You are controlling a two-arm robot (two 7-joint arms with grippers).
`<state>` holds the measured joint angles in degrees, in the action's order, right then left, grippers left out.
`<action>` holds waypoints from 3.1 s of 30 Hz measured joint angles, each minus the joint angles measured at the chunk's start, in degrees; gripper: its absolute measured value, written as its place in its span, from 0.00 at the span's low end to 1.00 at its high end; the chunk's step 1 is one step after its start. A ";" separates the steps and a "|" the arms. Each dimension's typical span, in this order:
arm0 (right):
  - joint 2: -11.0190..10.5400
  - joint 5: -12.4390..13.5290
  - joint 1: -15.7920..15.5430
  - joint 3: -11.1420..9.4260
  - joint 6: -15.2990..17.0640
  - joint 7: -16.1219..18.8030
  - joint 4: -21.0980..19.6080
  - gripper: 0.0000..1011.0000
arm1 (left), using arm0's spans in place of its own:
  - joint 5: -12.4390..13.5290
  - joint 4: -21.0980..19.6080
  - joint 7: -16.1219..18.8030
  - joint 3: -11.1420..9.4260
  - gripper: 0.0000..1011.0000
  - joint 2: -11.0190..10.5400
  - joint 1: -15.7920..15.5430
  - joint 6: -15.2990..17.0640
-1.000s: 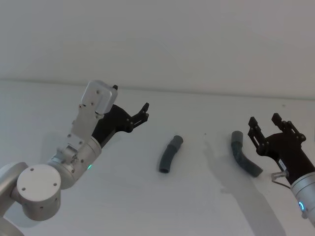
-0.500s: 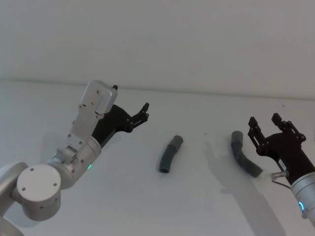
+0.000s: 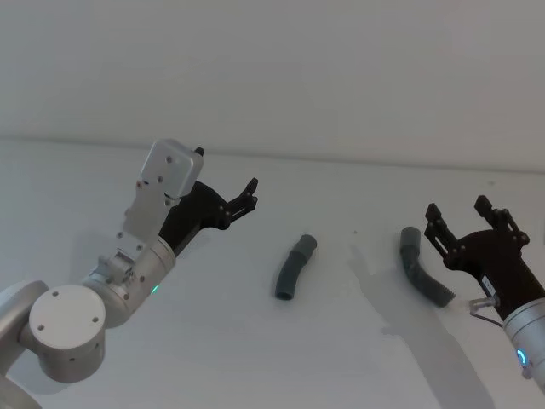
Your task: Use both hands to pick up one end of the pipe from the table, align the ends, and insert them.
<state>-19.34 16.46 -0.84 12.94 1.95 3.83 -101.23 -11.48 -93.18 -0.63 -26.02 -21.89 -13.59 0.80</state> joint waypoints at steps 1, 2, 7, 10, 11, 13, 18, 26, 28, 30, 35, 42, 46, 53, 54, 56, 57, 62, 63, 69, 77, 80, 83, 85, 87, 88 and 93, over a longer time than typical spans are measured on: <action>0.00 0.00 0.00 0.00 0.00 0.00 0.00 0.78 | 0.00 0.00 0.00 0.00 0.99 0.00 0.00 0.00; 0.00 0.00 0.00 0.00 0.00 0.00 0.00 0.75 | 0.00 0.00 0.00 0.00 0.99 0.00 0.00 0.00; 0.00 0.00 0.00 0.00 0.00 0.00 0.00 0.62 | 0.00 0.00 0.00 0.00 0.99 0.00 0.00 0.00; 0.00 0.00 0.00 0.00 0.00 0.00 0.00 0.48 | 0.00 0.00 0.00 0.00 0.99 0.00 0.00 0.00; 0.00 0.00 0.00 0.00 0.00 0.00 0.00 0.44 | 0.00 0.00 0.00 0.00 0.99 0.00 0.00 0.00; 0.00 0.00 0.00 0.00 0.00 0.00 0.00 0.41 | 0.00 0.00 0.00 0.00 0.99 0.00 0.00 0.00; 0.00 0.00 0.00 0.00 0.00 0.00 0.00 0.24 | 0.00 0.00 0.00 0.00 0.99 0.00 0.00 0.00; 0.00 0.00 0.00 0.00 0.00 0.00 0.00 0.00 | 0.00 0.00 0.00 0.00 0.99 0.00 0.00 0.00; 0.00 0.00 0.00 0.00 0.00 0.00 0.00 0.04 | 0.00 0.00 0.00 0.00 0.99 0.00 0.00 0.00; 0.00 0.00 0.00 0.00 0.00 0.00 0.00 0.11 | 0.01 0.00 0.00 0.00 0.99 0.00 0.00 0.00; 0.00 0.00 0.00 0.00 0.00 0.00 0.00 0.26 | 0.00 0.00 0.00 0.00 0.99 0.00 0.00 0.00; 0.00 0.00 0.00 0.00 0.00 0.00 0.00 0.48 | 0.00 0.00 0.00 0.00 0.99 0.00 0.00 0.00; 0.00 0.00 0.00 0.00 0.00 0.00 0.00 0.62 | 0.00 0.00 0.00 0.00 0.99 0.00 0.00 0.00; 0.00 0.00 0.00 0.00 0.00 0.00 0.00 0.84 | 0.00 0.00 0.00 0.00 0.99 0.00 0.00 0.00; 0.00 0.00 0.00 0.00 0.00 0.00 0.00 0.87 | 0.00 0.00 0.00 0.00 0.99 0.00 0.00 0.00; 0.00 0.00 0.00 0.00 0.00 0.00 0.00 0.92 | 0.00 0.00 0.00 0.00 0.99 0.00 0.00 0.00; 0.00 0.00 0.00 0.00 0.00 0.00 0.00 0.94 | 0.00 0.00 0.00 0.00 0.99 0.00 0.00 0.00; 0.01 0.00 0.00 0.00 0.01 0.00 0.00 0.99 | 0.00 0.00 -0.01 0.02 0.99 0.04 0.00 0.00; 0.03 -0.03 0.03 0.02 0.03 0.00 0.03 0.99 | -0.01 0.03 -0.04 0.05 0.99 0.08 0.00 -0.01; 0.09 -0.75 0.48 0.38 0.76 -0.05 0.34 0.99 | -1.38 1.14 -0.79 0.60 0.99 0.94 -0.11 -0.31; 0.64 -2.40 2.09 1.28 3.25 -0.72 1.68 0.99 | -4.28 3.80 -3.15 0.95 0.99 2.54 -1.23 0.95; 0.95 -2.89 2.68 1.60 4.30 -0.98 2.31 0.99 | -5.42 5.16 -4.42 0.88 0.99 3.27 -2.09 2.05; 1.20 -3.24 3.11 1.80 5.07 -1.11 2.72 0.99 | -6.22 6.42 -5.44 0.69 0.99 3.80 -2.82 2.97; 1.41 -3.53 3.48 1.99 5.86 -1.27 3.17 0.99 | -6.80 7.60 -6.62 0.40 0.99 4.31 -3.67 3.81; 1.57 -3.81 3.83 2.17 6.70 -1.34 3.58 0.99 | -7.34 8.65 -7.80 0.09 0.99 4.72 -4.48 4.76; 1.62 -3.89 3.93 2.23 6.95 -1.35 3.70 0.99 | -7.47 8.99 -8.14 -0.04 0.99 4.84 -4.77 5.05; 1.79 -4.52 4.82 2.67 9.04 -1.34 4.62 0.99 | -8.36 11.14 -10.78 -0.91 0.99 5.60 -6.86 7.50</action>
<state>-17.55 11.94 3.98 15.61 10.99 2.49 -96.61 -19.84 -82.03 -11.41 -26.94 -16.29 -20.45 8.30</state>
